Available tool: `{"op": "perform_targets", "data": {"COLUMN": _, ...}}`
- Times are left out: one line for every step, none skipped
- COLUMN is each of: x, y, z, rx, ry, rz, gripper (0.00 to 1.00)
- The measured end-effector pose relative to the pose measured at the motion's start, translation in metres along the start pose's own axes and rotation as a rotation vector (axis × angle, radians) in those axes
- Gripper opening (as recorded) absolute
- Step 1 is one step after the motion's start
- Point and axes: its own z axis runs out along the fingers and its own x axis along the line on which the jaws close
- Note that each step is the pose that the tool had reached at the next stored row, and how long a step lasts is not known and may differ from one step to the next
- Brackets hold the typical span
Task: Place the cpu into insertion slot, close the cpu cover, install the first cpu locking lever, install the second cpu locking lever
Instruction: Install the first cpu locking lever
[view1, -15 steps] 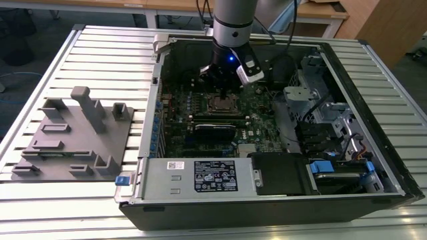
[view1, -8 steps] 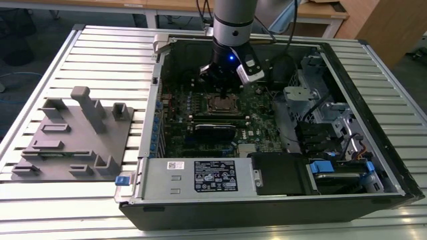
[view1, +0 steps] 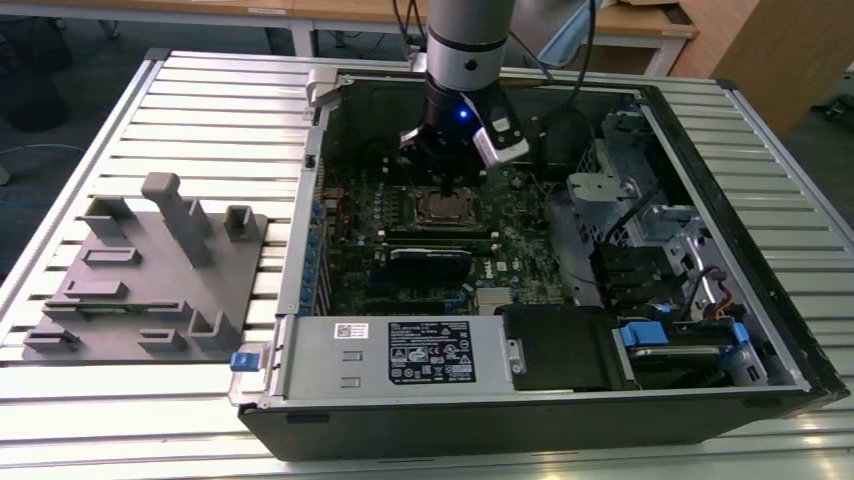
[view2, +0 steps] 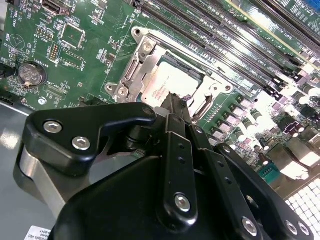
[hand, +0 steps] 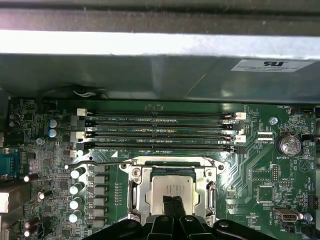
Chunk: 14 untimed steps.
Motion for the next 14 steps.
{"op": "perform_targets", "data": {"x": 0.0, "y": 0.0, "z": -0.0009, "rx": 0.0, "ry": 0.0, "rz": 0.0, "gripper": 0.1}}
{"op": "perform_targets", "data": {"x": 0.0, "y": 0.0, "z": -0.0018, "rx": 0.0, "ry": 0.0, "rz": 0.0, "gripper": 0.1}}
{"op": "perform_targets", "data": {"x": 0.0, "y": 0.0001, "z": -0.0029, "rx": 0.0, "ry": 0.0, "rz": 0.0, "gripper": 0.1}}
{"op": "perform_targets", "data": {"x": -0.0001, "y": 0.0001, "z": -0.004, "rx": -0.0001, "ry": 0.0, "rz": 0.0, "gripper": 0.1}}
{"op": "perform_targets", "data": {"x": -0.0001, "y": 0.0001, "z": -0.005, "rx": -0.0002, "ry": -0.0001, "rz": 0.0, "gripper": 0.1}}
{"op": "perform_targets", "data": {"x": -0.0001, "y": 0.0001, "z": -0.0062, "rx": -0.0001, "ry": 0.0, "rz": 0.0, "gripper": 0.1}}
{"op": "perform_targets", "data": {"x": -0.0001, "y": 0.0002, "z": -0.0073, "rx": -0.0002, "ry": -0.0001, "rz": 0.0, "gripper": 0.1}}
{"op": "perform_targets", "data": {"x": -0.0002, "y": 0.0002, "z": -0.0085, "rx": -0.0001, "ry": 0.0, "rz": 0.0, "gripper": 0.1}}
{"op": "perform_targets", "data": {"x": -0.0002, "y": 0.0002, "z": -0.0096, "rx": -0.0001, "ry": 0.0, "rz": 0.0, "gripper": 0.1}}
{"op": "perform_targets", "data": {"x": -0.0002, "y": 0.0002, "z": -0.0107, "rx": -0.0001, "ry": 0.0, "rz": 0.0, "gripper": 0.1}}
{"op": "perform_targets", "data": {"x": -0.0002, "y": 0.0002, "z": -0.0117, "rx": -0.0001, "ry": 0.0, "rz": 0.0, "gripper": 0.1}}
{"op": "perform_targets", "data": {"x": -0.0002, "y": 0.0002, "z": -0.0126, "rx": -0.0002, "ry": -0.0001, "rz": 0.0, "gripper": 0.1}}
{"op": "perform_targets", "data": {"x": -0.0002, "y": 0.0003, "z": -0.0135, "rx": -0.0002, "ry": 0.0, "rz": 0.0, "gripper": 0.1}}
{"op": "perform_targets", "data": {"x": -0.0003, "y": 0.0003, "z": -0.0143, "rx": -0.0001, "ry": 0.0, "rz": 0.0, "gripper": 0.1}}
